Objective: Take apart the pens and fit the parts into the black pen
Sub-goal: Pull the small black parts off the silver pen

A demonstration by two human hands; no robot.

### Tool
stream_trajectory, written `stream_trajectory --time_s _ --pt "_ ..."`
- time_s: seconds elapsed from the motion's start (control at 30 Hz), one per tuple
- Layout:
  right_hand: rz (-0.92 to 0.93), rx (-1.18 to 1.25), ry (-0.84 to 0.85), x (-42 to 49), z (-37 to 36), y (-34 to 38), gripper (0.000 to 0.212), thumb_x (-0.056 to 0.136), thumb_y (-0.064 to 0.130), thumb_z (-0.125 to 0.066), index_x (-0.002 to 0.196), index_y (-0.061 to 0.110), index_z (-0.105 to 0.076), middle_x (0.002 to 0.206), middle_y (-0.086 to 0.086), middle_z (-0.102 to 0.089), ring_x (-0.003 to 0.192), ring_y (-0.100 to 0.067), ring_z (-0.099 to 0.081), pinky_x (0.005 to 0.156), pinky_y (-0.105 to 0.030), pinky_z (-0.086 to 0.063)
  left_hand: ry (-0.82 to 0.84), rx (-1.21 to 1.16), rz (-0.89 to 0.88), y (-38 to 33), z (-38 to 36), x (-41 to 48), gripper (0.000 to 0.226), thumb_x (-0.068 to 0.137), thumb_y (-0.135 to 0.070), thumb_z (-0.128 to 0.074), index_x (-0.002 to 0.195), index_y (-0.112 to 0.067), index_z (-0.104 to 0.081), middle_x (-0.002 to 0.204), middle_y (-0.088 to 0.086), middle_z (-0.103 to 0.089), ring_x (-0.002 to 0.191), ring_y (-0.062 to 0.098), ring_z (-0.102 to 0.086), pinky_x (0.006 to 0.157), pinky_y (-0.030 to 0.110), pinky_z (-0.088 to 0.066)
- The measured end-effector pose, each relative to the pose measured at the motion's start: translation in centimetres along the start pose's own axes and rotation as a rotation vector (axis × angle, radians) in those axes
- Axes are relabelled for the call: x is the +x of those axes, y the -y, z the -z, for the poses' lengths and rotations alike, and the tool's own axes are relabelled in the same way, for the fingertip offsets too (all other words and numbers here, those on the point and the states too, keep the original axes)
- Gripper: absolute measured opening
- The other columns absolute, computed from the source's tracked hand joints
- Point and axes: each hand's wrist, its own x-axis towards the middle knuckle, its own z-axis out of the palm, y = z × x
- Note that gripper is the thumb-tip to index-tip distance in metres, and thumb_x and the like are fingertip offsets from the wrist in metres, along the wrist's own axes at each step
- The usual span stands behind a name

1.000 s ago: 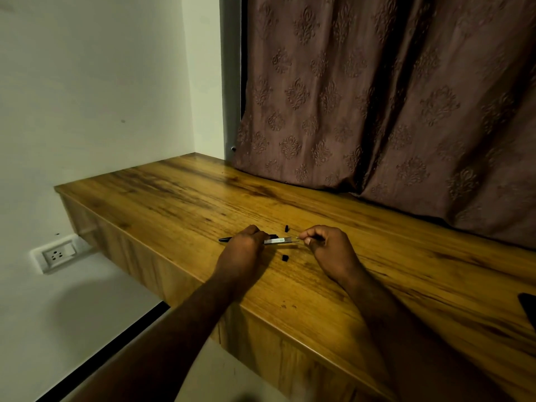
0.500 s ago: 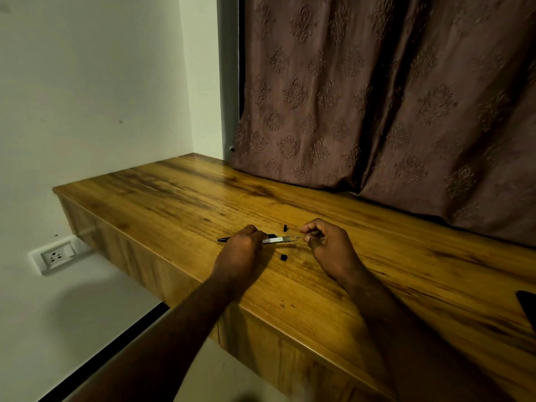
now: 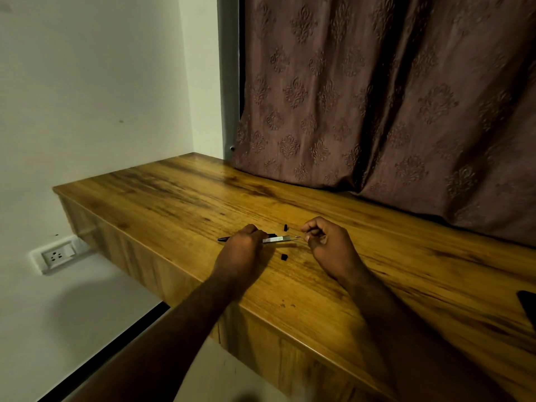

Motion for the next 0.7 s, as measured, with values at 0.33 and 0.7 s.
stream_trajectory --time_s 0.33,0.7 --pt "0.002 -0.015 -0.007 -0.03 0.20 0.16 0.021 0.089 0.000 -0.061 0.094 0.019 -0.068 0.079 0.012 -0.060 0.069 0.003 -0.055 0.062 -0.013 -0.040 0.006 -0.021 -0.001 -0.24 0.42 -0.22 0.029 0.093 -0.035 -0.049 0.106 -0.016 -0.067 0.098 0.001 -0.060 0.078 0.013 -0.055 0.067 0.033 -0.051" --pt "0.001 0.053 0.029 0.11 -0.37 0.70 0.024 0.094 0.001 -0.055 0.105 0.018 -0.067 0.095 0.009 -0.070 0.092 0.006 -0.063 0.074 -0.004 -0.044 0.038 -0.035 -0.018 -0.37 0.35 -0.04 0.028 0.092 -0.029 -0.050 0.109 -0.015 -0.067 0.099 0.002 -0.060 0.080 0.014 -0.056 0.069 0.034 -0.050"
